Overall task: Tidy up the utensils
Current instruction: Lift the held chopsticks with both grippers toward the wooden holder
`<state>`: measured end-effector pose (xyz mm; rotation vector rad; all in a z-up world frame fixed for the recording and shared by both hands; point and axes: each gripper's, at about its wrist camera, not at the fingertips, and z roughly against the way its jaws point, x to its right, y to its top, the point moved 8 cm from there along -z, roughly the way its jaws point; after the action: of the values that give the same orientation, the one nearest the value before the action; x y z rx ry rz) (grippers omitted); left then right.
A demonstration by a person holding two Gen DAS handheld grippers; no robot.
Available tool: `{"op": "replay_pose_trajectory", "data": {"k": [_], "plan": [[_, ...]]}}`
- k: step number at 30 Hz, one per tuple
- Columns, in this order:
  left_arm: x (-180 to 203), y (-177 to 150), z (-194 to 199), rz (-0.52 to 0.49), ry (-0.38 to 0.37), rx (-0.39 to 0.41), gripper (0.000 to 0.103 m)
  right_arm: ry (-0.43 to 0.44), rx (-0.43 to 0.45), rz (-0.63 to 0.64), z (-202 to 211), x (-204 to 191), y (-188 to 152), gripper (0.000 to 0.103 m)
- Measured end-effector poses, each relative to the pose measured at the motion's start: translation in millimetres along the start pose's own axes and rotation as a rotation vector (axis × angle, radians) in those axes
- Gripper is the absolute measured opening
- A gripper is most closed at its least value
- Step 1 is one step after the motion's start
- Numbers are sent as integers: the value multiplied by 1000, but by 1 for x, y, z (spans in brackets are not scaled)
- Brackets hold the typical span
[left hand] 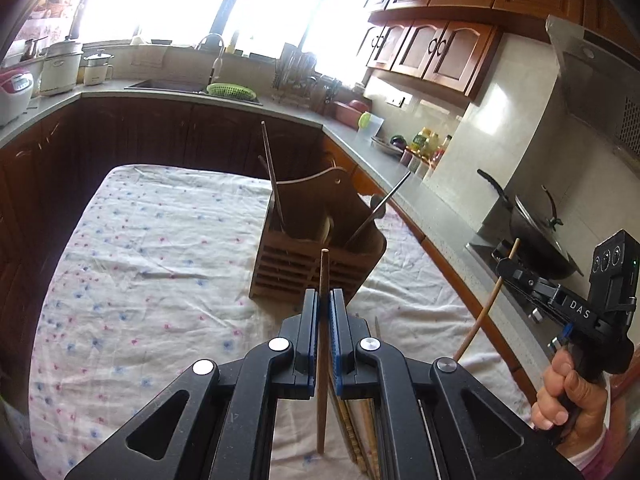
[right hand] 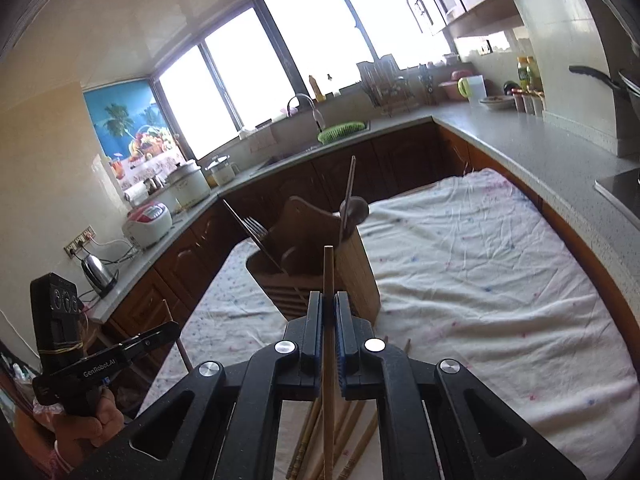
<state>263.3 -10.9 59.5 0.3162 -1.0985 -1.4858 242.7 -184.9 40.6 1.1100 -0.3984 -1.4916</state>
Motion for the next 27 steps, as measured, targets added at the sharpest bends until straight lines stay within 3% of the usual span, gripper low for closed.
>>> {"op": "replay_pose_trajectory", "data": {"k": [6, 16, 27], "plan": [[0, 8, 25, -5, -6, 59, 4, -3, 104, 27, 20, -12, 34, 6], [0, 30, 20, -17, -9, 99, 4, -15, 160, 41, 4, -14, 50, 6], [1, 106, 17, -59, 15, 253, 4, -2, 342, 31, -9, -28, 112, 6]]}}
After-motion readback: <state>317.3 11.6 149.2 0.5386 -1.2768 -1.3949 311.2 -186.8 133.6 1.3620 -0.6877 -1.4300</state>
